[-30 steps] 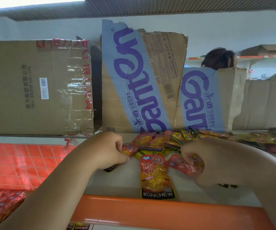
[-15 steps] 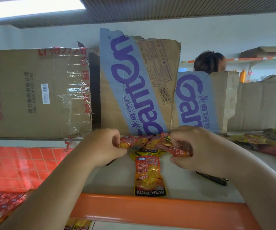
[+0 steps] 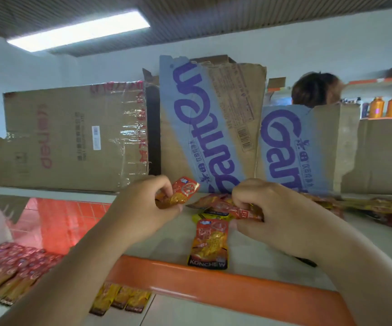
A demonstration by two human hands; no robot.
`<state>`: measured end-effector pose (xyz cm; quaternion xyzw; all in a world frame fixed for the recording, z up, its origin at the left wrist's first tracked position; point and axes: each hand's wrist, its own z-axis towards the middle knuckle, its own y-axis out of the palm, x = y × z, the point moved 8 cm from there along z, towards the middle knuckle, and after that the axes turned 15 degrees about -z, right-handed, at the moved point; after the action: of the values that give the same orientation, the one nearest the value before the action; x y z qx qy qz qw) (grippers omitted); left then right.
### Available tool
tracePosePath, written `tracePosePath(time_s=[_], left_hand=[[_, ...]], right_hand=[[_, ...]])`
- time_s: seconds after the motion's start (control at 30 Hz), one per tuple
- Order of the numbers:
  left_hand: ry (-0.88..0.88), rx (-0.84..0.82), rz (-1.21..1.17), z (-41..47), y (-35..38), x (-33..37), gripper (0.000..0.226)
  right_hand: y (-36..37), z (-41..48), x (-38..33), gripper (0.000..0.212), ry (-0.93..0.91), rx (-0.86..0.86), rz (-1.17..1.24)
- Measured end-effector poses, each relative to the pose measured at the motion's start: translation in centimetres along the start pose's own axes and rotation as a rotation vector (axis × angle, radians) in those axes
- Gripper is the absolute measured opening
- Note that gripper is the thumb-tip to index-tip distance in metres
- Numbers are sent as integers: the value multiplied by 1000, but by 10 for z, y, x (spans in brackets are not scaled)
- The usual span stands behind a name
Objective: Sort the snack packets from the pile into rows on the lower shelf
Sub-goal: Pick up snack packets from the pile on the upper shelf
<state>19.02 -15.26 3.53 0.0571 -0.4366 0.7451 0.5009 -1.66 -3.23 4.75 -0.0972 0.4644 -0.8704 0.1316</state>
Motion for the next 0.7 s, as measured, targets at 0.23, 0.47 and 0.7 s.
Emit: tracePosePath(time_s=[0.23, 0.47, 0.7], left_hand=[[55, 81, -14, -32, -26, 17, 29], [113, 183, 7, -68, -82, 21, 30], [117, 280, 46, -117, -178, -12, 30]], right_hand=[[-12, 0, -11, 34, -58, 53, 47], [-11, 14, -64, 37, -147, 123, 65], [7, 59, -167, 35, -153, 164, 125]])
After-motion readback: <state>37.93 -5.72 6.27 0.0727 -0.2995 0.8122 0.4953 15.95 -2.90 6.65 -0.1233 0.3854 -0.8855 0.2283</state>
